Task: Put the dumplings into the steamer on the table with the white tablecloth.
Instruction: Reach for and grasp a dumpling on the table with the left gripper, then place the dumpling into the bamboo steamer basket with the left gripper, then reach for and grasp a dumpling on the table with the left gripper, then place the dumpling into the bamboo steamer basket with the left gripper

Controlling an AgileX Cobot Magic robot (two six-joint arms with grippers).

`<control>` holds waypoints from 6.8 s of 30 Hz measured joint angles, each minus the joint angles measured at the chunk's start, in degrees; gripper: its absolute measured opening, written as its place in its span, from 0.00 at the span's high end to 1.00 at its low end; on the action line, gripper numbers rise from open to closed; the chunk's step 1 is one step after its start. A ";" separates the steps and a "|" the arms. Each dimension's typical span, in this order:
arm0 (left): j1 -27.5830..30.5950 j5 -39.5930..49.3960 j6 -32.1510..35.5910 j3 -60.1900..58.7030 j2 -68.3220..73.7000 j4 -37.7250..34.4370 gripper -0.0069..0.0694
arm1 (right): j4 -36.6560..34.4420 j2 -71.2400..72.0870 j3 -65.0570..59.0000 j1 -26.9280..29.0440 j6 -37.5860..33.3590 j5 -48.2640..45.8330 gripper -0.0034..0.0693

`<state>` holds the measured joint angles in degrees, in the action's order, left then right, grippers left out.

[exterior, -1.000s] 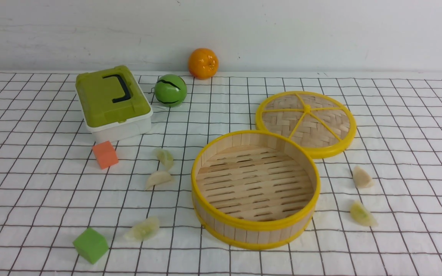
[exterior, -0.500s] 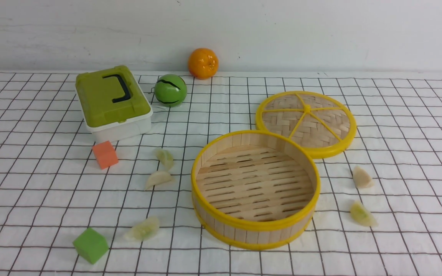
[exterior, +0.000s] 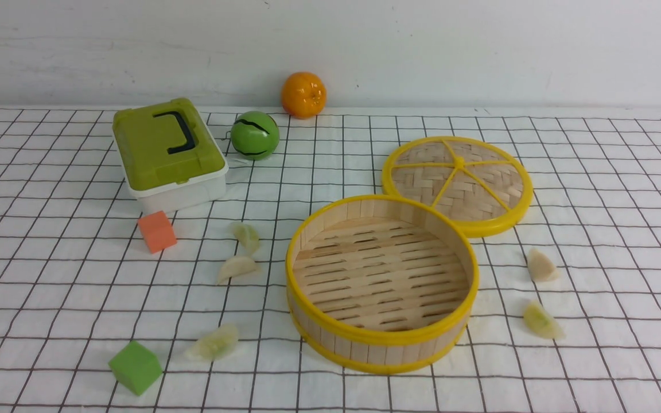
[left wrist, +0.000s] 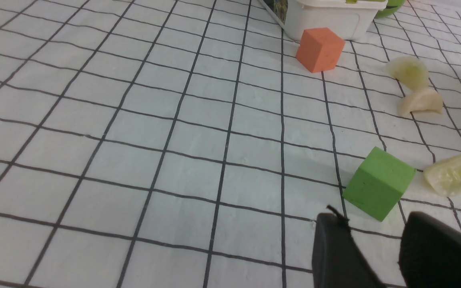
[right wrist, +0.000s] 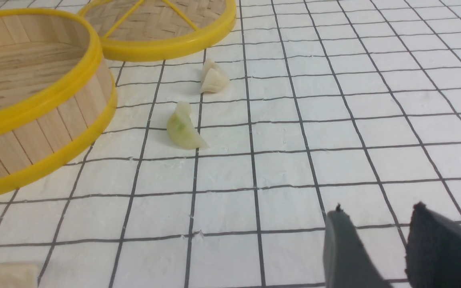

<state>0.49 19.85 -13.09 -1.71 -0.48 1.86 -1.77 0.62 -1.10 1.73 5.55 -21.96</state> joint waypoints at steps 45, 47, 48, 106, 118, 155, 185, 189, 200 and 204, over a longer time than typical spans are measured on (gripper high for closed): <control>-1.68 40.50 14.24 51.12 39.04 -18.81 0.93 | -44.31 -40.02 43.00 -0.56 -40.99 -26.50 0.98; -4.78 44.37 12.78 53.97 44.25 -15.34 0.93 | -43.41 -45.15 46.55 -2.23 -42.02 -30.52 0.98; -5.18 44.37 12.56 54.25 44.80 -14.97 0.93 | -43.17 -46.12 47.12 -2.78 -42.23 -31.10 0.98; -38.90 38.54 8.97 116.09 116.83 -7.86 0.59 | -33.64 -53.74 49.67 -16.56 -34.16 -39.38 0.95; -38.77 37.73 0.38 127.51 136.87 -3.55 0.59 | -13.62 -36.88 49.74 -16.56 -17.08 -45.61 0.94; -21.12 34.24 24.51 89.16 109.03 -1.86 0.23 | -9.67 -34.55 49.74 -16.56 -12.20 -38.60 0.91; -23.82 30.19 9.48 92.85 115.41 -0.57 0.60 | -10.46 -34.55 49.74 -16.56 -12.20 -42.02 0.90; -29.13 28.90 6.67 97.25 111.79 -4.00 0.60 | -10.46 -34.55 49.74 -16.56 -12.20 -40.55 0.90; -35.38 20.77 -2.48 100.66 119.73 -6.57 0.60 | -11.15 -34.55 49.74 -16.56 -12.20 -41.05 0.90; -35.32 18.20 -4.08 100.66 122.97 -4.42 0.60 | -11.12 -34.55 49.74 -16.56 -12.55 -42.16 0.90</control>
<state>-34.83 38.05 -17.16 98.95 122.49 -2.56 -12.89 -33.93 48.64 -14.84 -7.00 -64.11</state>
